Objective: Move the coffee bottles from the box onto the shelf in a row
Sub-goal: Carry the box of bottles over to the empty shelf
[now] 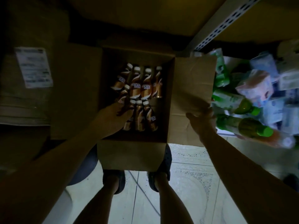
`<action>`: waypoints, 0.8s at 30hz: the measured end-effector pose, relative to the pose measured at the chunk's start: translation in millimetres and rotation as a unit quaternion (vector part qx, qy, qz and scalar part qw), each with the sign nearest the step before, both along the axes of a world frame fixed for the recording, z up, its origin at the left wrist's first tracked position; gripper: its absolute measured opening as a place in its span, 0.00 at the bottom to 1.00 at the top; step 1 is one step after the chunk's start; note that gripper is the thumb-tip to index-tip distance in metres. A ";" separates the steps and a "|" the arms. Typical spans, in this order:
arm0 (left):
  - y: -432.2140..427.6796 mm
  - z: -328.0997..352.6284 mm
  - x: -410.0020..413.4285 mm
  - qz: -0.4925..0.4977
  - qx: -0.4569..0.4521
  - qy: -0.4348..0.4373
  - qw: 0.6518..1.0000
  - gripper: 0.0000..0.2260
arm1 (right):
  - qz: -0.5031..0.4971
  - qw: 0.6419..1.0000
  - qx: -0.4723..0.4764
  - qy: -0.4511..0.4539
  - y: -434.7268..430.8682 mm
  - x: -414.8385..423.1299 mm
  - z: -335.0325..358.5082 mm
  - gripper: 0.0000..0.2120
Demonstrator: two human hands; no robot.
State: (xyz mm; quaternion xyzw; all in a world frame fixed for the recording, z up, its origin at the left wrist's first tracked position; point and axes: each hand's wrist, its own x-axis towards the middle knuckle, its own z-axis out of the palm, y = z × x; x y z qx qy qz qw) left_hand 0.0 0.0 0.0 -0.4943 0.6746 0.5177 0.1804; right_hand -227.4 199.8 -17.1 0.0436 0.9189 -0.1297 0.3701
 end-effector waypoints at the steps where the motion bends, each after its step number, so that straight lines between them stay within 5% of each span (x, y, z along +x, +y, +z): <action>1: 3.0 -10.1 -3.1 0.015 0.018 0.003 1.000 0.21 | -0.008 1.000 0.005 0.005 2.4 -0.6 -5.0 0.45; 6: 16.2 -16.4 -15.3 0.000 0.052 0.032 0.998 0.25 | -0.020 0.996 0.066 0.064 2.2 4.1 3.9 0.41; 12: -2.0 11.7 4.0 0.005 0.037 0.019 0.999 0.20 | 0.072 0.994 -0.020 0.076 -20.1 33.1 44.4 0.23; 18: -68.5 17.3 63.9 0.069 -0.042 -0.087 0.993 0.16 | 0.183 0.983 -0.022 0.002 -81.6 80.5 50.2 0.30; 24: -98.2 -9.3 112.8 0.119 -0.143 -0.147 0.972 0.35 | 0.172 0.985 -0.005 -0.020 -98.6 95.3 30.6 0.33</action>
